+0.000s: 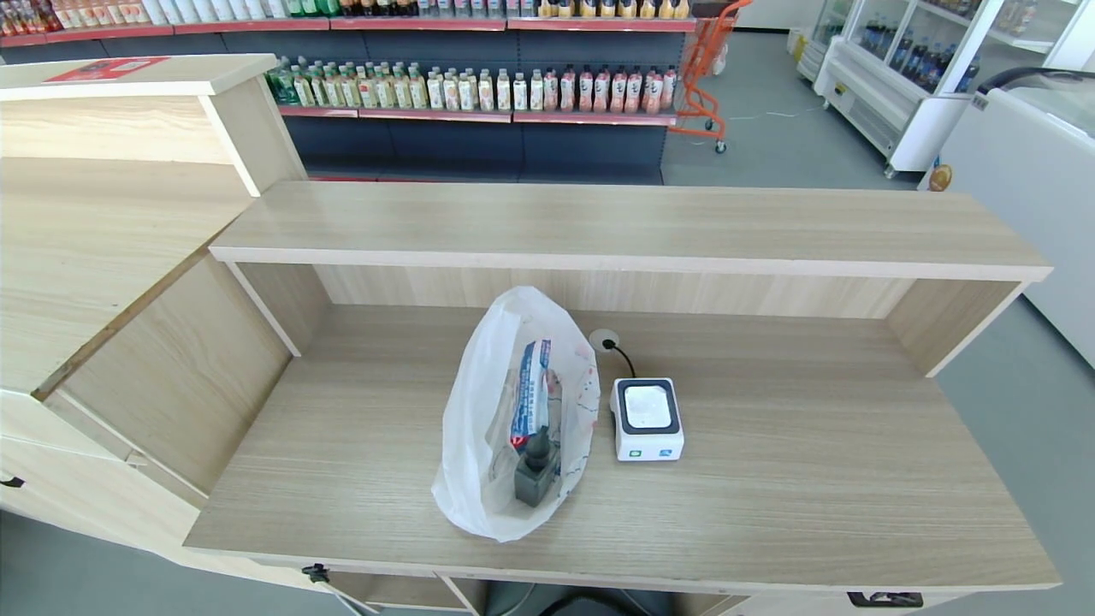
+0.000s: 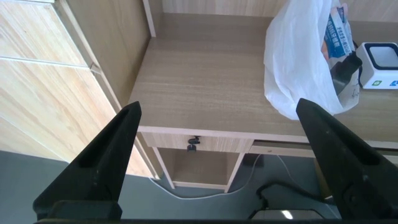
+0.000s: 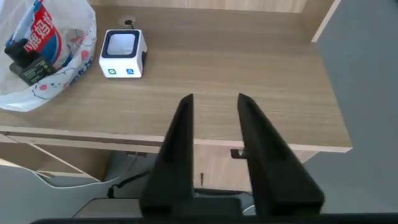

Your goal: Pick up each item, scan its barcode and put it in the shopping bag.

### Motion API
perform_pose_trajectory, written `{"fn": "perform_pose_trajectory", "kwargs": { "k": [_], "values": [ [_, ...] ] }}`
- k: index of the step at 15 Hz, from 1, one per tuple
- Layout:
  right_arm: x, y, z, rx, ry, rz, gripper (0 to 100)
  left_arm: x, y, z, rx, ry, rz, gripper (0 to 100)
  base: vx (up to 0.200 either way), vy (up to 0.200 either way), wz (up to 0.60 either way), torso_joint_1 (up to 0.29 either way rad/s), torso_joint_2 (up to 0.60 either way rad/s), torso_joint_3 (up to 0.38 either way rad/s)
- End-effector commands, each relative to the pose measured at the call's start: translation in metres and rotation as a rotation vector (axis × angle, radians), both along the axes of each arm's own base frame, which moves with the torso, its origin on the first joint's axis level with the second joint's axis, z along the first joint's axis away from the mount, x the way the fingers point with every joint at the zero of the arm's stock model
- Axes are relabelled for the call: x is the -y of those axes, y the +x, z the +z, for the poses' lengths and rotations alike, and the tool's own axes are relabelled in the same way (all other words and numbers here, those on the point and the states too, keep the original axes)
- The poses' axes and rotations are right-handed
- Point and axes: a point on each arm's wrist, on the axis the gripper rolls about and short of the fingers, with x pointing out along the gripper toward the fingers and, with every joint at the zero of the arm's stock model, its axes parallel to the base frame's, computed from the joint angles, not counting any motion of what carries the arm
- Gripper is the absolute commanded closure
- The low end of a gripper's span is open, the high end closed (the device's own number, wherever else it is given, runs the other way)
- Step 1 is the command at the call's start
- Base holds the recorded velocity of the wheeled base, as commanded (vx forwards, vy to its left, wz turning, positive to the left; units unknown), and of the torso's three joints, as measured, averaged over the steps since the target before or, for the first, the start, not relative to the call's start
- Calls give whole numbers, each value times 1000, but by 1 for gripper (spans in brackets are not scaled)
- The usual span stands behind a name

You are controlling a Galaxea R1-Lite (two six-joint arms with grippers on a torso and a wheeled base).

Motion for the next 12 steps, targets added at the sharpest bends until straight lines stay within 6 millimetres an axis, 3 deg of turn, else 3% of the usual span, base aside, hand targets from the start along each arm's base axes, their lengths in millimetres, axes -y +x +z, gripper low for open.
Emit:
{"fn": "perform_pose_trajectory", "kwargs": {
  "k": [1,10,12],
  "values": [
    [0,0,0,-4,0,0,100,0,0,0,-1,0,0,0,0,0,0,0,0,0],
    [0,0,0,-4,2,-2,100,0,1,0,-7,4,-2,0,0,0,0,0,0,0],
    [0,0,0,-4,0,-2,100,0,1,0,-9,4,0,0,200,0,0,-2,5,5]
  ]
}}
